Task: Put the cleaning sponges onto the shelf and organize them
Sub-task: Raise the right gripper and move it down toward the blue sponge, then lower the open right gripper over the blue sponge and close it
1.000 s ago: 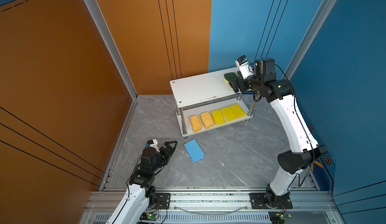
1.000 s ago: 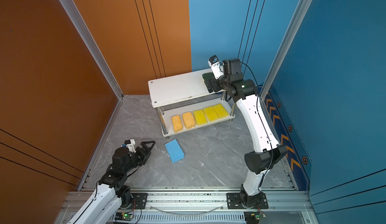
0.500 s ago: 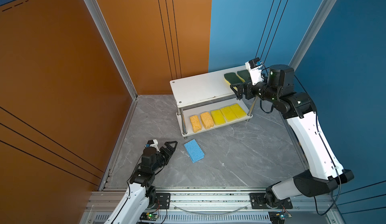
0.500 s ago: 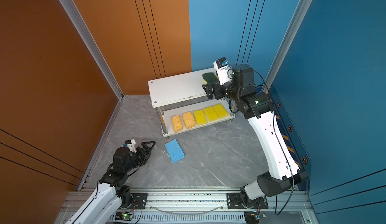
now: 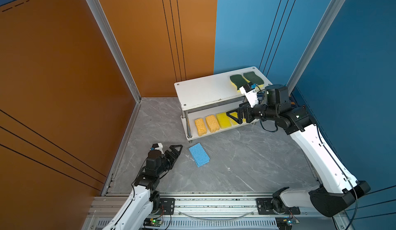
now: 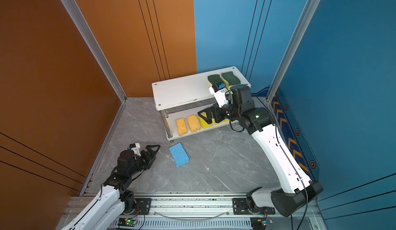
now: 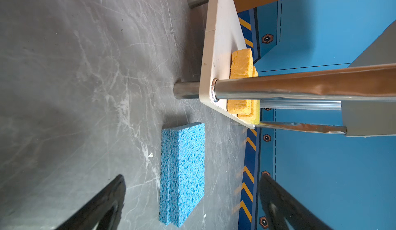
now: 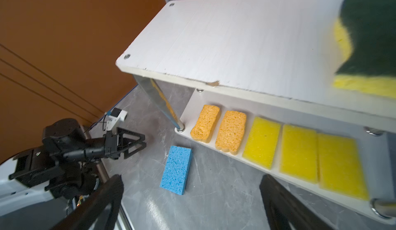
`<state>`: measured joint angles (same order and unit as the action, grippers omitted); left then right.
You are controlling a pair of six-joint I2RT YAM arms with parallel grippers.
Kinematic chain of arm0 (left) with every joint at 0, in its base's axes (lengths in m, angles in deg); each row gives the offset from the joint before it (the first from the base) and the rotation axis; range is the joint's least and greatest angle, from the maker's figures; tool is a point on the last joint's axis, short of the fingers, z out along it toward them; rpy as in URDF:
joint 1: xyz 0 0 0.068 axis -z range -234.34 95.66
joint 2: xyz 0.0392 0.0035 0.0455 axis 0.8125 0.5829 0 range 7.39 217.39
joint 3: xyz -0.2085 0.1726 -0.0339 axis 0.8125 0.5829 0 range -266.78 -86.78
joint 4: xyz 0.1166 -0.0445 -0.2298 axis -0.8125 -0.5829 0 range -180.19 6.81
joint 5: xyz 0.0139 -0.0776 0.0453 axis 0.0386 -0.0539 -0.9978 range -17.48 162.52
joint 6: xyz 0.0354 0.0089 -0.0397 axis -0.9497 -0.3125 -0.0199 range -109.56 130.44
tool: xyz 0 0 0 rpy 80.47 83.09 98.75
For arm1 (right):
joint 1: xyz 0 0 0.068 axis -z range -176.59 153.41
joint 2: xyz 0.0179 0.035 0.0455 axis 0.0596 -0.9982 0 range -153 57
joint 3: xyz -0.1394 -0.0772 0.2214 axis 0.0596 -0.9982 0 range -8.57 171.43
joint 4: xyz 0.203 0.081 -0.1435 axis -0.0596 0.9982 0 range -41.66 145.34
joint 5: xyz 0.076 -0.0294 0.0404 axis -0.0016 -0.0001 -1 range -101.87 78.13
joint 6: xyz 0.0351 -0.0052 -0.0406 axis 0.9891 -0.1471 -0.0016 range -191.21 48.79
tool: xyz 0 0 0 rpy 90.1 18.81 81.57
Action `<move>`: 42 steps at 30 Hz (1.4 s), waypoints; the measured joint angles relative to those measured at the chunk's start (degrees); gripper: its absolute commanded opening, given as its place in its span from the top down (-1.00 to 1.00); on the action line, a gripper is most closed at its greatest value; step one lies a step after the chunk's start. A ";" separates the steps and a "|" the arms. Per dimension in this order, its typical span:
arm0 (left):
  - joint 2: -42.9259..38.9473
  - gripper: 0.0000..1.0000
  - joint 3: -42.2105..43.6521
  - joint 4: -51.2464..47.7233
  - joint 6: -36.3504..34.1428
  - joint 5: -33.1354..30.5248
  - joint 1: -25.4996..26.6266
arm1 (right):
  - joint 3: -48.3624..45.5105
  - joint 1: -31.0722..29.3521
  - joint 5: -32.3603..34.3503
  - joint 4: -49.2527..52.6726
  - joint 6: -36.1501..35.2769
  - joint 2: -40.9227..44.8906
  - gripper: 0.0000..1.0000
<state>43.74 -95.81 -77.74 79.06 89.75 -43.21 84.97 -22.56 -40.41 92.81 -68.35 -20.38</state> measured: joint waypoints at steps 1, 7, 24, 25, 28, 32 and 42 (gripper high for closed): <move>0.04 -0.95 0.00 0.00 0.00 0.00 0.00 | -1.01 -0.87 -0.44 0.09 0.00 0.04 -0.97; 0.09 -0.95 0.00 -0.59 -0.20 0.24 -0.20 | -7.65 -6.69 0.28 0.07 -0.07 0.74 -1.00; 0.28 -0.95 -2.32 -3.78 -0.22 1.03 -0.26 | -25.14 -19.91 10.58 -15.98 4.42 -8.68 -0.99; 0.13 -0.95 -2.36 -3.82 -0.22 1.05 -0.26 | -25.14 -20.41 11.41 -16.68 4.72 -10.32 -0.99; -0.37 -0.95 -2.36 -4.24 -0.22 1.07 -0.24 | -25.16 -21.81 13.70 -18.18 5.18 -14.53 -0.99; -1.25 -0.95 -2.36 -5.51 -0.22 1.05 -0.24 | -25.14 -23.17 15.93 -19.63 6.47 -19.32 -0.98; -2.69 -0.95 -2.40 -7.93 -0.22 1.05 -0.24 | -24.55 -27.85 22.51 -21.57 10.03 -26.75 -0.98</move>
<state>41.06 -98.22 -85.67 78.84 90.80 -43.45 60.42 -50.41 -17.89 71.24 -58.32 -47.13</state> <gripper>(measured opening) 0.976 0.991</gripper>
